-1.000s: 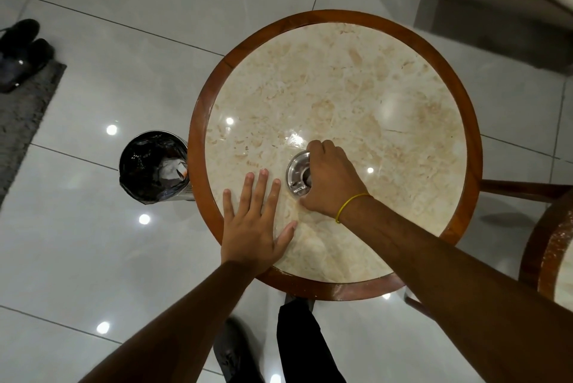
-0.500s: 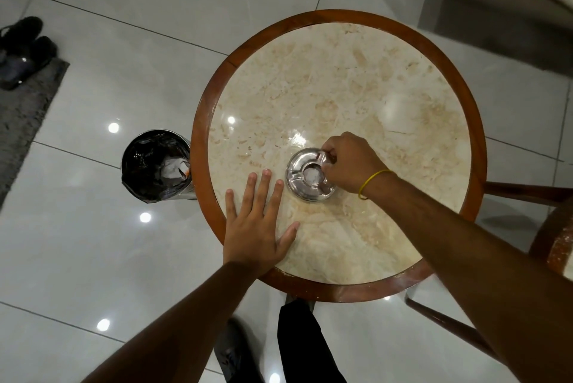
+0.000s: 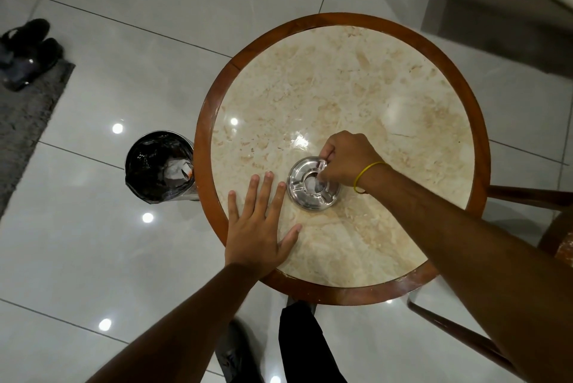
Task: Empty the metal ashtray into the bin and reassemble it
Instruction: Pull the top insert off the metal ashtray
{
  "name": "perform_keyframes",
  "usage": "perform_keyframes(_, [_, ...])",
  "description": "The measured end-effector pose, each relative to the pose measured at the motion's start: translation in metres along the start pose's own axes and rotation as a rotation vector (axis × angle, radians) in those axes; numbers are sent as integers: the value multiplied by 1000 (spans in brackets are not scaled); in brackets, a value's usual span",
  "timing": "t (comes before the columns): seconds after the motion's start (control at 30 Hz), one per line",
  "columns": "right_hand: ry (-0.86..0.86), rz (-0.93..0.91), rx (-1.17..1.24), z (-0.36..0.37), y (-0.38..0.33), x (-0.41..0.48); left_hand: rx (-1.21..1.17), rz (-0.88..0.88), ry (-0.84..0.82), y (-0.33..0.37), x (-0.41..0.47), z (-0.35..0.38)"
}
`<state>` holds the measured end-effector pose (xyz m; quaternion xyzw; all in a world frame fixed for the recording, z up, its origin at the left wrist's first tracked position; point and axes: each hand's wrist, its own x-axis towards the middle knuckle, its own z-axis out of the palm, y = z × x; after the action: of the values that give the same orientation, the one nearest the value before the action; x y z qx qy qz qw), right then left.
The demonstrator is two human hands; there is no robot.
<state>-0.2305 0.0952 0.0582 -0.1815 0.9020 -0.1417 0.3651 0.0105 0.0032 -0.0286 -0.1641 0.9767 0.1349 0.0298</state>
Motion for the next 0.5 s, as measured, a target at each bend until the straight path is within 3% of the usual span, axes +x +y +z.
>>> perform_keyframes(0.5, [-90,75,-27,-16,-6,2,-2,10,11,1,0,0])
